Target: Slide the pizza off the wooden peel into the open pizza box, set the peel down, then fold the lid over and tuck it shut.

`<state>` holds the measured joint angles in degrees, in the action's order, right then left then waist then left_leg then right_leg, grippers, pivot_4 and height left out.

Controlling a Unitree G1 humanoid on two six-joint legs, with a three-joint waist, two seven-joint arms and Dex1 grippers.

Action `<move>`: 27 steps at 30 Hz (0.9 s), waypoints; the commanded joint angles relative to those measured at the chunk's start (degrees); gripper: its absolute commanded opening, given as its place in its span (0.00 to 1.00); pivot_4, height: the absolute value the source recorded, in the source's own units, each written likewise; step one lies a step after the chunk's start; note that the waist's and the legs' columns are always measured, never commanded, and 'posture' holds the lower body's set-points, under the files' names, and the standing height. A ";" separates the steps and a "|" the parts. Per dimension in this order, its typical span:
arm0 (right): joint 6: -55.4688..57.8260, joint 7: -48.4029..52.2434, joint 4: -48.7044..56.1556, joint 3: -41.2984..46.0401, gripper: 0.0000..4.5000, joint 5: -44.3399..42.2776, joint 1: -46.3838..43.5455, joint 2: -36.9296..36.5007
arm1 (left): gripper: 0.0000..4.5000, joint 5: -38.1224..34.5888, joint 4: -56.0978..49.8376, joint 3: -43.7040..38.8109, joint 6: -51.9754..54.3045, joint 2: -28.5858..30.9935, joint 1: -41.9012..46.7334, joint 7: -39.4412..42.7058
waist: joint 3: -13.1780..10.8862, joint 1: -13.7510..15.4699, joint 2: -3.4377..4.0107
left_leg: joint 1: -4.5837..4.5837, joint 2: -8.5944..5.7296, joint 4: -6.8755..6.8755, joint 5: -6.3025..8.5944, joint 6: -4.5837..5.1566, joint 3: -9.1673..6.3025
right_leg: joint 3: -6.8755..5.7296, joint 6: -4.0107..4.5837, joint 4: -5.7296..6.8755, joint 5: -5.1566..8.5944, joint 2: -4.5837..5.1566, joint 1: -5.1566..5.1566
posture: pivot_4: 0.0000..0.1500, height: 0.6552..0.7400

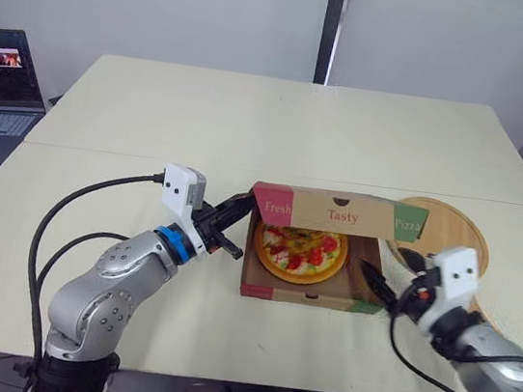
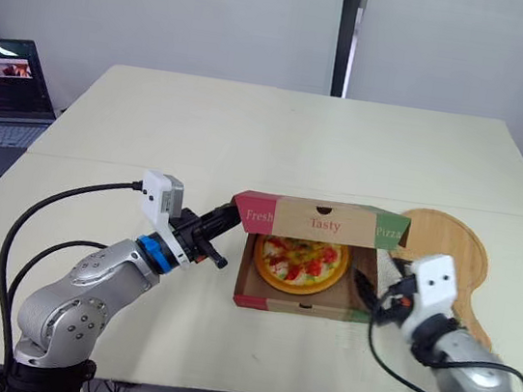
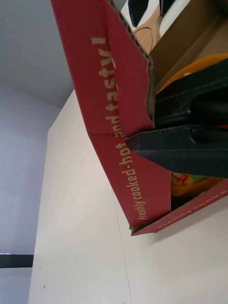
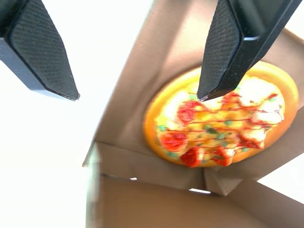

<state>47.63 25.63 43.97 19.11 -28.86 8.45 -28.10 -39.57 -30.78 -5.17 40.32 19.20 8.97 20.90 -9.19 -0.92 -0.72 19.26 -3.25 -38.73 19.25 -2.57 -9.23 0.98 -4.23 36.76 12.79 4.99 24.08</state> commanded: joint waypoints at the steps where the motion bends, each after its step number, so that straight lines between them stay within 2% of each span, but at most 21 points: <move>1: -0.81 3.53 -2.42 9.28 0.82 -4.81 -0.65 -3.62 | 0.00 0.29 -0.37 0.68 -1.49 0.13 -0.32 1.13 | -0.01 0.16 -0.01 | -0.02 -0.01 0.00 0.01 0.02 0.02 | 0.02 -0.01 0.00 0.01 0.01 -0.02 | 1.00 1.00; 5: -0.13 3.55 -6.43 12.50 0.50 -7.48 -7.08 -7.79 | 0.00 0.62 -0.10 0.88 -2.08 0.14 -0.46 1.12 | -0.03 0.15 0.00 | -0.12 -0.01 0.01 0.02 0.03 0.09 | 0.09 -0.01 0.01 0.02 0.01 -0.04 | 1.00 1.00; 11: 1.92 3.19 -11.67 5.62 0.02 -9.25 -22.72 -12.72 | 0.00 0.93 0.13 1.15 -2.74 0.44 -0.58 1.31 | -0.06 0.29 0.00 | -0.21 0.00 0.03 0.01 0.03 0.10 | 0.09 0.00 0.00 0.03 0.02 -0.12 | 1.00 1.00; 14: 3.08 3.83 -13.19 1.38 0.01 -10.00 -27.85 -13.32 | 0.00 1.42 0.16 1.63 -3.07 0.59 -0.51 1.73 | -0.07 0.62 -0.02 | -0.18 0.00 0.03 0.01 0.00 0.07 | 0.06 0.00 -0.02 0.03 0.03 -0.12 | 1.00 1.00; 18: 3.63 5.96 -13.14 -3.47 0.01 -10.07 -29.70 -14.13 | 0.00 0.25 0.42 1.19 -3.32 0.17 -0.49 2.68 | -0.07 0.84 -0.03 | -0.12 -0.01 0.03 0.01 -0.01 0.06 | 0.03 0.01 -0.06 0.03 0.07 -0.09 | 1.00 1.00; 21: 3.55 6.81 -12.95 -5.39 0.00 -10.12 -30.24 -14.51 | 0.14 -1.58 -0.09 0.50 -1.80 1.63 -0.88 4.19 | -0.08 0.85 -0.03 | -0.08 -0.01 0.03 0.01 -0.01 0.07 | 0.03 0.00 -0.07 0.03 0.08 -0.05 | 1.00 1.00; 27: 2.75 8.12 -13.12 -7.21 0.00 -9.52 -30.39 -15.29 | 0.58 -6.44 -0.29 -3.18 1.22 9.05 -2.70 10.83 | -0.18 0.75 0.00 | -0.08 0.01 0.05 0.02 0.02 0.05 | 0.00 -0.01 -0.05 0.04 0.06 -0.02 | 1.00 1.00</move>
<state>51.57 32.88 29.88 11.60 -38.29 -20.94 -42.51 -43.71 -29.35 -6.28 40.80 26.69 6.46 29.41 -9.37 -0.17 -0.71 19.18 -3.24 -38.67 19.28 -2.55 -9.18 0.98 -4.24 36.71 12.83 5.04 24.07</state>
